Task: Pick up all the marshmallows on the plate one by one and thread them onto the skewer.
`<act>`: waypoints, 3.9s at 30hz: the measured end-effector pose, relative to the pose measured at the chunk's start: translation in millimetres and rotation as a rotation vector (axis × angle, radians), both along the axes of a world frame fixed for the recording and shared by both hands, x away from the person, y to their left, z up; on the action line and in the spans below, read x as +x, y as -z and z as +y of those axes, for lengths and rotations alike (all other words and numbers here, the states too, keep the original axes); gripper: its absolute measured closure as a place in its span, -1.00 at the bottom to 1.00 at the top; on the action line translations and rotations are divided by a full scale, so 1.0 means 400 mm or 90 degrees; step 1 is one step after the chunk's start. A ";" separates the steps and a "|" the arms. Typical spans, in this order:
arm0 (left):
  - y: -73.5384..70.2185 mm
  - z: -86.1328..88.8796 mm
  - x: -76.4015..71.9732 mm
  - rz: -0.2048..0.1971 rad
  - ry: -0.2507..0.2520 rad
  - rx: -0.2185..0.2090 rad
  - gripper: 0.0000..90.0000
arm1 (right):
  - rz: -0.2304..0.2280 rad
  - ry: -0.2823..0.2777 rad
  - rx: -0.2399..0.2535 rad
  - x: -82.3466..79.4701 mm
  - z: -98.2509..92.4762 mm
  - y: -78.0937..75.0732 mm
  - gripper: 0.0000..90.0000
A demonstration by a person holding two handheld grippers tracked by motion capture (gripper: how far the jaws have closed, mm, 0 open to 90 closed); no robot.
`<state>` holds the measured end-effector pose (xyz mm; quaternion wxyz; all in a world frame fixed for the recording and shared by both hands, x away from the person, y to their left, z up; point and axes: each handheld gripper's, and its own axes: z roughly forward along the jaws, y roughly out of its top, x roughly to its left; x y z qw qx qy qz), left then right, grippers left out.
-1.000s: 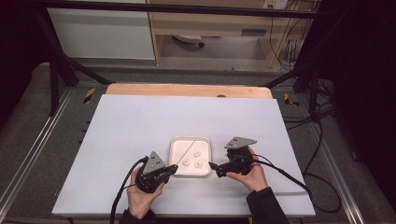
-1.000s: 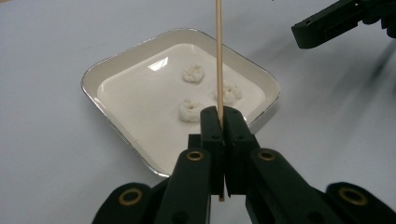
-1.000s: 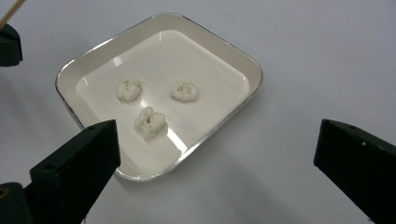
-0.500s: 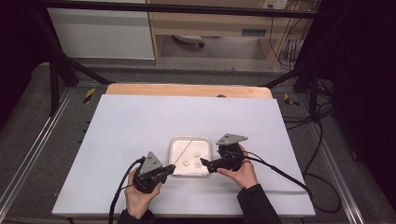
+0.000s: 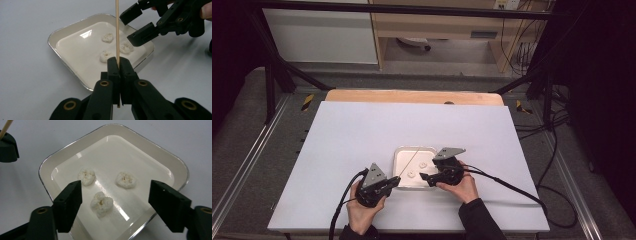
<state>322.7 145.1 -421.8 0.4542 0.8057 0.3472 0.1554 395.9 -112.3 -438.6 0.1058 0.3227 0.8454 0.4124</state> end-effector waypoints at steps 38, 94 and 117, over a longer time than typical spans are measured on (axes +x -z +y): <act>0.011 -0.002 -0.003 -0.003 -0.006 -0.013 0.97 | -0.023 -0.033 0.000 -0.015 0.008 0.016 0.58; 0.021 -0.033 -0.038 -0.056 0.022 -0.054 0.97 | 0.111 -0.019 0.378 0.040 -0.090 -0.180 0.60; 0.032 -0.042 -0.036 -0.060 0.022 -0.045 0.97 | 0.120 -0.028 0.367 0.020 -0.063 -0.146 0.71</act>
